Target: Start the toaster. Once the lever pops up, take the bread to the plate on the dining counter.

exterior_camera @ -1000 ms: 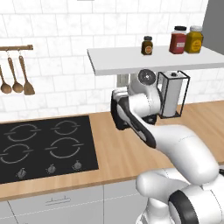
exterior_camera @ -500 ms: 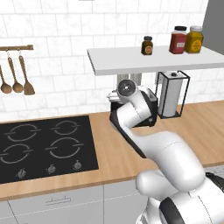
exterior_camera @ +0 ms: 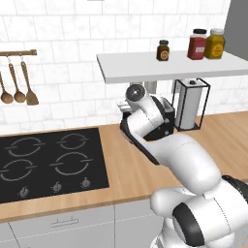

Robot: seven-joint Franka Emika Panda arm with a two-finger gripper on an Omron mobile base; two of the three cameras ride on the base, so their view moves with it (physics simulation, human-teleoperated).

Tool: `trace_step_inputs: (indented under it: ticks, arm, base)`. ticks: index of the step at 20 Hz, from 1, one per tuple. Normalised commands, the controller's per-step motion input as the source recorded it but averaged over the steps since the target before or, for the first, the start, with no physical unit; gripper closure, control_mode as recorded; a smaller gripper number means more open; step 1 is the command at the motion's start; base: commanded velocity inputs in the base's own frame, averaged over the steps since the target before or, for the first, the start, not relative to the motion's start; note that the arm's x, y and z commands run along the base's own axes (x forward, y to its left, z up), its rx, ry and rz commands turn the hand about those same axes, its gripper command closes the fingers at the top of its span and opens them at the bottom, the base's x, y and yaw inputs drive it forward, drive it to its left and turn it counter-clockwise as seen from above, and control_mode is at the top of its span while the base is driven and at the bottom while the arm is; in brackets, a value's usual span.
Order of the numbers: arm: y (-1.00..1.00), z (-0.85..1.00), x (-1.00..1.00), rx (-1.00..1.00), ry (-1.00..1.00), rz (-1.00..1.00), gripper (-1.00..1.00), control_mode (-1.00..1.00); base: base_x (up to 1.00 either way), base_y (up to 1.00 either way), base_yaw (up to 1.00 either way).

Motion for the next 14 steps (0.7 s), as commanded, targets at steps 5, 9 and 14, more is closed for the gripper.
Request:
trace_step_inputs:
  ticks: [5, 9, 14]
  arm:
    - [0.07, -0.52, 0.00, -0.11, -0.14, 0.16, -1.00, -1.00]
    - [0.01, -0.51, 0.01, -0.11, -0.19, 0.05, -1.00, -1.00]
    - [0.00, -0.12, 0.20, -0.02, 0.00, 0.00, -1.00, -1.00]
  base:
    - [0.00, 0.00, 0.00]
    - [0.00, 0.00, 0.00]
    - [0.00, 0.00, 0.00]
